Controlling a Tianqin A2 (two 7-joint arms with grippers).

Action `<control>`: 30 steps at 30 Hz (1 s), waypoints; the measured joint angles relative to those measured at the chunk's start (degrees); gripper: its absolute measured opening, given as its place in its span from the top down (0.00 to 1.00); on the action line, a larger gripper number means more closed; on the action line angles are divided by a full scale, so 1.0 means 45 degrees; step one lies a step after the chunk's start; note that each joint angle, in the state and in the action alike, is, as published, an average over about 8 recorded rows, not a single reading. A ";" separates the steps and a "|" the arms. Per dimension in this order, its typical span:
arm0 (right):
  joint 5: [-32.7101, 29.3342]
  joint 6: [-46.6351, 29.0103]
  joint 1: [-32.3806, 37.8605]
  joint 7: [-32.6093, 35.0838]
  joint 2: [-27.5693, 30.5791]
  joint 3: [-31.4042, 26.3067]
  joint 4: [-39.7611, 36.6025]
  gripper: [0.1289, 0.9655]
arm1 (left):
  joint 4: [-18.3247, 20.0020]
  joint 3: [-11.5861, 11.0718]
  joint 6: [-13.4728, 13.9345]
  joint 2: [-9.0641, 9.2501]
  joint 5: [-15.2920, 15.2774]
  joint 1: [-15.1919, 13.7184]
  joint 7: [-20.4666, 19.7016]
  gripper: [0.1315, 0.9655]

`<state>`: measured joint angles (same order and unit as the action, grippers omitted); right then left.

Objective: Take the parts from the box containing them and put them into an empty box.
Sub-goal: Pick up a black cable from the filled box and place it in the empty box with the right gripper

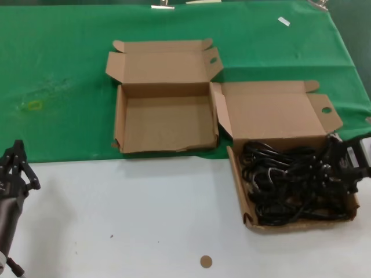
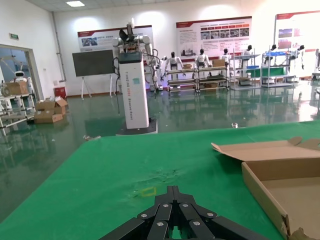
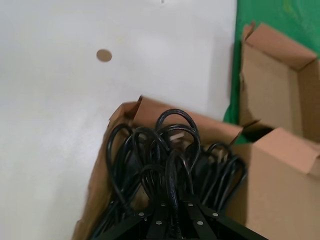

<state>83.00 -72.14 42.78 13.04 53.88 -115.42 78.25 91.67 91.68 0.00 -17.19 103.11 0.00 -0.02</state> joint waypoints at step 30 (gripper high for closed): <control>-0.1471 0.0330 0.2800 -0.1438 -0.3410 -0.1362 0.0424 0.97 | 0.0000 0.0000 0.0000 0.0000 0.0000 0.0000 0.0000 0.99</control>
<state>76.38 -70.66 55.38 6.57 38.54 -121.55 80.15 91.67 91.68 0.00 -17.19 103.12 0.00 -0.02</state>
